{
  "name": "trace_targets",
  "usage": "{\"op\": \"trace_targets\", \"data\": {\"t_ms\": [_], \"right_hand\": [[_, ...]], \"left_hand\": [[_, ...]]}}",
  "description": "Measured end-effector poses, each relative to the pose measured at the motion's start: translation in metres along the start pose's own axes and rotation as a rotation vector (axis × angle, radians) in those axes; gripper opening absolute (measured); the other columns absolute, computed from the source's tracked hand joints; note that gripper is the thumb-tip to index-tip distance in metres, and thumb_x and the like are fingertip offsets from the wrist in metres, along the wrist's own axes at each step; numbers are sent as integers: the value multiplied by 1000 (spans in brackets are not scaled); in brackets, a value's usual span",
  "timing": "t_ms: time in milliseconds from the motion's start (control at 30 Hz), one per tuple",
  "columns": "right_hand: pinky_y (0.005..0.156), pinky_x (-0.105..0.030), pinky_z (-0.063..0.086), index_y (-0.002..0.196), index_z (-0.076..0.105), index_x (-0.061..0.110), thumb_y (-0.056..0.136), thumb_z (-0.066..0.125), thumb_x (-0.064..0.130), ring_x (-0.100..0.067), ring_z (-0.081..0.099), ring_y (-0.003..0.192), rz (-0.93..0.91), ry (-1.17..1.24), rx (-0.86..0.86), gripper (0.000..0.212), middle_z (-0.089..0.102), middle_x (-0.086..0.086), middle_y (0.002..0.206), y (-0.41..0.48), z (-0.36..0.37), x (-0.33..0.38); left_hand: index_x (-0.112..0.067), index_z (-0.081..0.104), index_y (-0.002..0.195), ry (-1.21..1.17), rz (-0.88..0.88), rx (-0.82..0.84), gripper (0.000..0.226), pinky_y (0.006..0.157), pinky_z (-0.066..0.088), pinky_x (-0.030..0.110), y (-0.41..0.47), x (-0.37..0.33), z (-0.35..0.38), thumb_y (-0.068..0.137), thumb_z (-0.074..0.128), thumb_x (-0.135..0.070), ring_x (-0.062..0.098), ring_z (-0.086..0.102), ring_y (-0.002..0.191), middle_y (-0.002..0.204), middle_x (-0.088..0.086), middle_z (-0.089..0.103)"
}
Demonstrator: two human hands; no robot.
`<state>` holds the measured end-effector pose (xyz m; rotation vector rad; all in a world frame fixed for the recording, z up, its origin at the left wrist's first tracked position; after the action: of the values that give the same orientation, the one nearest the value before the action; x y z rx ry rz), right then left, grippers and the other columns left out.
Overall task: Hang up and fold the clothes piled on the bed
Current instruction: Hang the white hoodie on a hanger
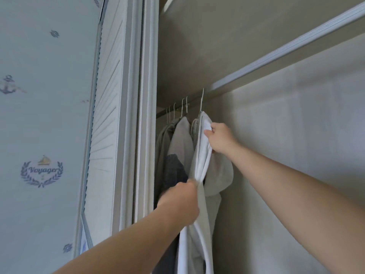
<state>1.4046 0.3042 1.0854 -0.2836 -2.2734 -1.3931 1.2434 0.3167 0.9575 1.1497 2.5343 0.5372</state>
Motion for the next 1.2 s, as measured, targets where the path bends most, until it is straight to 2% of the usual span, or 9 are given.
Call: {"op": "trace_targets", "data": {"t_ms": [67,167,300,400,533,667,867,1033,1200], "right_hand": [[59,-36,54,76,48,14,102,51,23,-34,61,80,16,-30,26,27,52,-8,79,8,16,3],[67,-44,58,108,59,6,102,51,24,-37,63,91,47,-10,72,21,60,-18,105,19,38,4],[77,-50,59,100,53,12,103,48,29,-39,63,96,63,29,78,18,61,-19,110,23,53,3],[85,-53,57,122,55,11,104,49,33,-39,64,99,57,22,91,29,61,-17,119,15,54,-2],[99,-37,47,152,38,19,103,52,34,-31,59,120,-32,101,109,53,58,-11,140,-13,47,-5],[108,-30,30,155,30,31,104,46,42,-19,36,144,-136,89,105,55,40,1,157,-61,38,-2],[124,-47,13,157,26,35,105,32,51,-16,10,154,-259,-103,62,55,25,8,165,-147,20,26],[124,-48,-2,157,6,47,101,21,63,-6,-14,152,-344,-218,209,60,0,16,168,-242,22,81],[121,-46,-12,156,-3,50,93,8,73,-7,-23,151,-460,-225,375,68,-12,20,166,-338,43,161]], "left_hand": [[-10,43,124,32,-42,16,35,81,53,41,6,4,2,91,44,0,34,63,100,106,10,61],[-11,41,135,81,-100,31,40,92,53,44,14,11,8,95,45,-3,34,62,109,122,13,61],[-10,34,144,101,-152,45,50,93,52,44,21,17,12,96,48,-2,34,60,114,130,14,57],[-6,24,150,125,-132,46,59,92,54,44,16,13,15,96,47,-1,34,61,113,130,18,57],[-7,34,136,104,-52,16,47,72,50,40,-1,5,10,92,50,1,35,63,101,119,16,58],[-11,37,135,193,86,-74,46,85,49,40,-33,4,-3,94,56,-13,31,53,115,130,11,49],[-15,29,152,350,420,-298,62,123,17,45,-114,32,-19,99,47,-40,32,20,150,158,10,33],[-23,3,160,438,362,-211,75,122,-9,46,-202,82,-33,101,31,-60,29,-11,154,169,6,-1],[-31,-17,157,399,161,-139,77,123,-15,48,-316,137,-48,93,4,-70,24,-26,151,168,-3,-17]]}}
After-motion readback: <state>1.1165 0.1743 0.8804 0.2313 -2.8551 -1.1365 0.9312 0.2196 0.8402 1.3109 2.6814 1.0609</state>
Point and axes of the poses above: each hand's wrist, its own y-axis towards the middle knuckle, its own z-axis out of the palm, x = y × z, the point moved 2 cm from there along y, towards the middle knuckle
